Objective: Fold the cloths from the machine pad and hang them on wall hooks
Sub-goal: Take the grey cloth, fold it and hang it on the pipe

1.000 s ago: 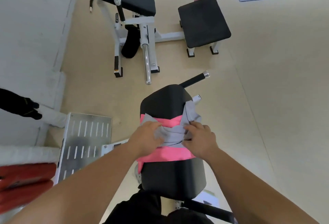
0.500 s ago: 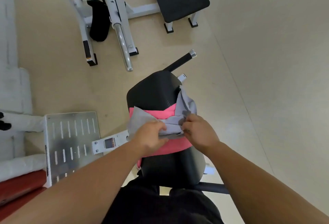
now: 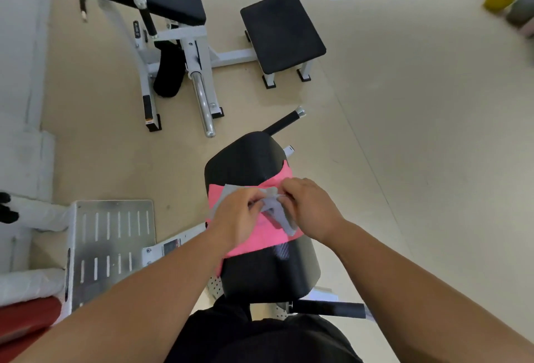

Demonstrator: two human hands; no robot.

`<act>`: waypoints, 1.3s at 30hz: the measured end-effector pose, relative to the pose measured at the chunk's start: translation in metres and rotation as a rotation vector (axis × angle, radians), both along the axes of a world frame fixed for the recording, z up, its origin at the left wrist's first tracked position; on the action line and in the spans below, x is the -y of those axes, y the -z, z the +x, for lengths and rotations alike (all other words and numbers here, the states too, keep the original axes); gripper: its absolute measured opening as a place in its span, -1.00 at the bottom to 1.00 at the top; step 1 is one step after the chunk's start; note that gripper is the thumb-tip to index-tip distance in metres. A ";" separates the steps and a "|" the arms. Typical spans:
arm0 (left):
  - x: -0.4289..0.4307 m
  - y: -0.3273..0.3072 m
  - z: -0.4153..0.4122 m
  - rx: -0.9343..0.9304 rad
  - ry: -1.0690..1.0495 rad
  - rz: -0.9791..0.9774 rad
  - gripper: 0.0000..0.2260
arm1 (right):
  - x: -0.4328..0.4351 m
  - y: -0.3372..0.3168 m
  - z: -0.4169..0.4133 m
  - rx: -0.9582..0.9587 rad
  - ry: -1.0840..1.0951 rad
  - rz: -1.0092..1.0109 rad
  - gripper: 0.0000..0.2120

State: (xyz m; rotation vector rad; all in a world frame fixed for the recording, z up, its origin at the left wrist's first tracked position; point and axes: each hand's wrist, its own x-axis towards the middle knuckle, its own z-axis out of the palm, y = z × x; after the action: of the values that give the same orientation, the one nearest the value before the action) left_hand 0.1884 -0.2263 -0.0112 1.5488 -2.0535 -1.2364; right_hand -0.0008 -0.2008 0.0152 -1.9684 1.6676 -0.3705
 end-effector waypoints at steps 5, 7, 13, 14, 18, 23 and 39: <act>-0.014 -0.057 0.009 -0.096 -0.121 -0.082 -0.79 | -0.006 -0.037 -0.002 0.131 -0.004 -0.044 -0.89; -0.022 -0.082 0.010 -0.151 -0.161 -0.133 -0.71 | -0.007 -0.056 -0.002 0.207 -0.081 -0.077 -0.78; -0.059 -0.154 0.007 -0.268 -0.348 -0.217 -0.71 | -0.009 -0.110 0.001 0.393 -0.206 -0.227 -0.97; -0.066 -0.162 0.008 -0.265 -0.376 -0.221 -0.71 | -0.010 -0.116 0.002 0.421 -0.237 -0.230 -0.93; -0.095 -0.179 0.019 -0.244 -0.489 -0.204 -0.78 | -0.015 -0.136 0.013 0.478 -0.395 -0.176 -0.79; -0.127 -0.189 0.056 -0.247 -0.659 -0.180 -0.68 | -0.028 -0.145 0.041 0.425 -0.496 -0.112 -0.65; -0.236 -0.144 0.255 -0.084 -0.746 -0.048 -0.80 | -0.082 -0.140 0.182 0.689 -0.128 0.005 -0.77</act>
State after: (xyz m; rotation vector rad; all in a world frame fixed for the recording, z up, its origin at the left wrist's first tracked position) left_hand 0.4433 0.0097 0.1330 1.9291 -1.2306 -0.9194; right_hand 0.1814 -0.1188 0.1553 -1.6580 1.0917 -0.8747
